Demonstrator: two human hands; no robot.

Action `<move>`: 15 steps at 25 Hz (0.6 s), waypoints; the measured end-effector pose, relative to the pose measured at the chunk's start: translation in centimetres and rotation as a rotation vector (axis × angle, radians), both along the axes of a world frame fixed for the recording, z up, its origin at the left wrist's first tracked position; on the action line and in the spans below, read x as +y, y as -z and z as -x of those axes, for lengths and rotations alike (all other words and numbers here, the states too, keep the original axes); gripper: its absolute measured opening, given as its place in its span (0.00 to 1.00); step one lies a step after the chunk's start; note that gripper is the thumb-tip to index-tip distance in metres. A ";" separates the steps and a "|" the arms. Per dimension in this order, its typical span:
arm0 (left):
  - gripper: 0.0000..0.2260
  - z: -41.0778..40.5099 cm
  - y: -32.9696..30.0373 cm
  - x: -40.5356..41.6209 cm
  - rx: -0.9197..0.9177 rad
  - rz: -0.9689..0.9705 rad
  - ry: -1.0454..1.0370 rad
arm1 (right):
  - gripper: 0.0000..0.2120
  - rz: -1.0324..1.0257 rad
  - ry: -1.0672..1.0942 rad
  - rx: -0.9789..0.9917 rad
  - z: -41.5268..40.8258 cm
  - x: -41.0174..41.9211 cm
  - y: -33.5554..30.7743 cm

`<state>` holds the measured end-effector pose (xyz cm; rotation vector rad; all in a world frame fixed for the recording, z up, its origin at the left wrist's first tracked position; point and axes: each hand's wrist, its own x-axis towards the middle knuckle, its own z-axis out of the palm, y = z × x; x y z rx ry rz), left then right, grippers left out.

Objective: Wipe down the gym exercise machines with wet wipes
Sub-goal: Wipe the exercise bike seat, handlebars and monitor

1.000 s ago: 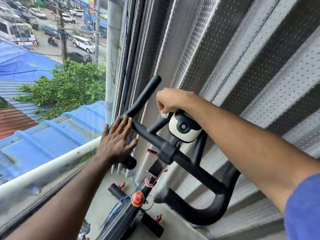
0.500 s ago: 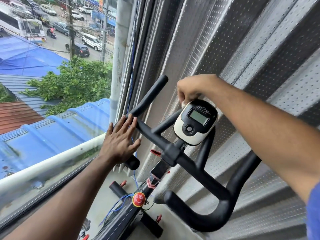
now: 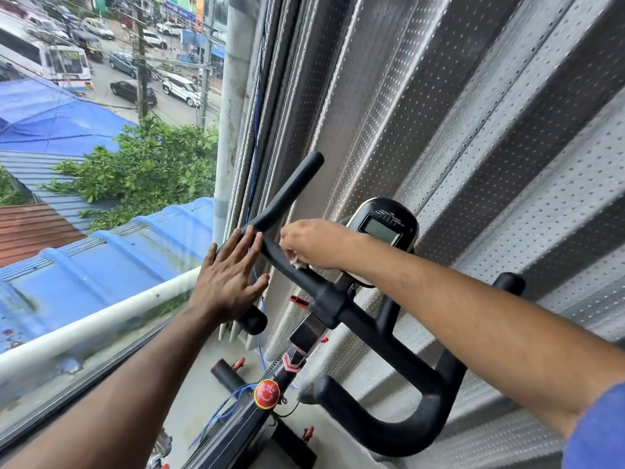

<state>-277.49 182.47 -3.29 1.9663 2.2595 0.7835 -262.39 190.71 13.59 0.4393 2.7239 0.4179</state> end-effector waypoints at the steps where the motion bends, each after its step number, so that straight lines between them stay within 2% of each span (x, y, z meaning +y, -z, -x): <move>1: 0.40 0.0 0.1 0.0 0.005 0.000 0.002 | 0.07 -0.024 0.028 0.000 -0.6 0.4 -1.0; 3: 0.40 0.1 0.2 0.1 0.012 -0.001 0.004 | 0.03 -0.097 0.161 0.019 -1.2 1.5 -3.5; 6: 0.40 0.2 0.4 0.2 0.011 -0.002 0.007 | 0.05 -0.146 0.289 0.077 -1.1 2.8 -6.2; 9: 0.40 0.1 0.2 0.2 0.015 0.000 -0.004 | 0.09 -0.202 0.297 0.086 -1.1 3.0 -6.1; 12: 0.40 0.1 0.2 0.1 0.012 0.001 -0.002 | 0.05 -0.124 0.243 0.088 -1.3 2.3 -4.1; 15: 0.41 0.2 0.2 0.2 0.013 0.014 -0.002 | 0.08 -0.071 0.104 0.078 -1.3 0.2 -0.1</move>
